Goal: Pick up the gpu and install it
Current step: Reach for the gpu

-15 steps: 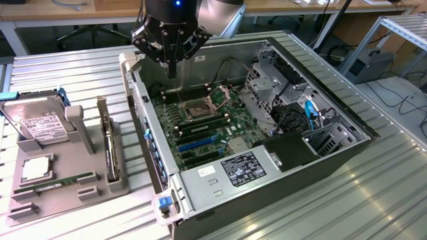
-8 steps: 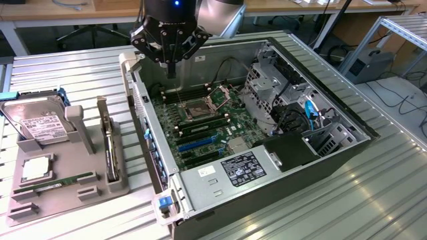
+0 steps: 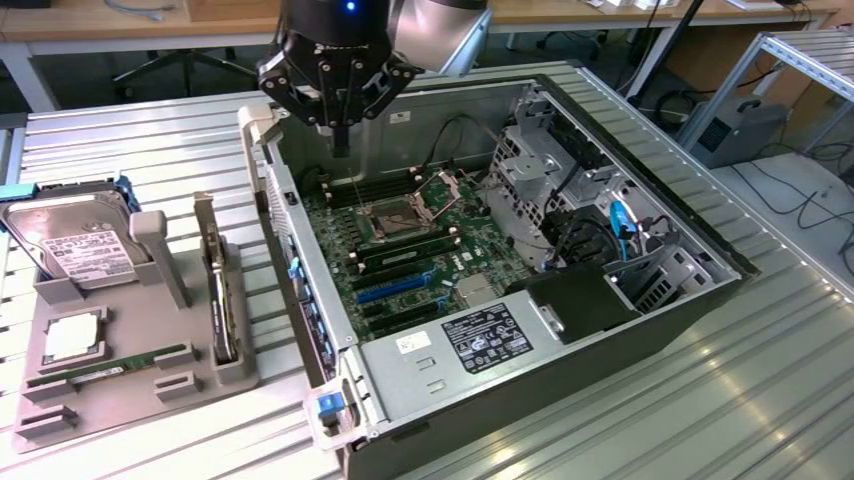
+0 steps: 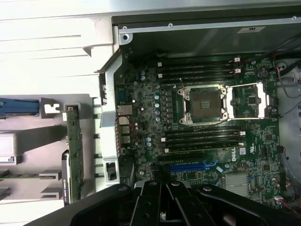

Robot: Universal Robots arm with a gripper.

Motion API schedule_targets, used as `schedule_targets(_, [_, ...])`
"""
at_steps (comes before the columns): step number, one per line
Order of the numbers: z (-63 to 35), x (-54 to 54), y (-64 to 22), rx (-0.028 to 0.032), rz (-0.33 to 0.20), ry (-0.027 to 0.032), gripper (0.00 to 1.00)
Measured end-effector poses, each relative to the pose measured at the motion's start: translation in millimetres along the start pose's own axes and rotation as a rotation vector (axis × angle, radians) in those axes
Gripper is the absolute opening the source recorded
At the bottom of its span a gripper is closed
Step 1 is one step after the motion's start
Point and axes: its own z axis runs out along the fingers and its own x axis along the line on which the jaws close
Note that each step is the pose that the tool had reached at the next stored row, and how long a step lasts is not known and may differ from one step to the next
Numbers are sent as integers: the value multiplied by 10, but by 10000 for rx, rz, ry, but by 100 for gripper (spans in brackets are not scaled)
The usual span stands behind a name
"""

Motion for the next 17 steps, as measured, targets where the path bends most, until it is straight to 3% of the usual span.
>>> schedule_targets(17, [0, 37, -3, 0, 0, 0, 11])
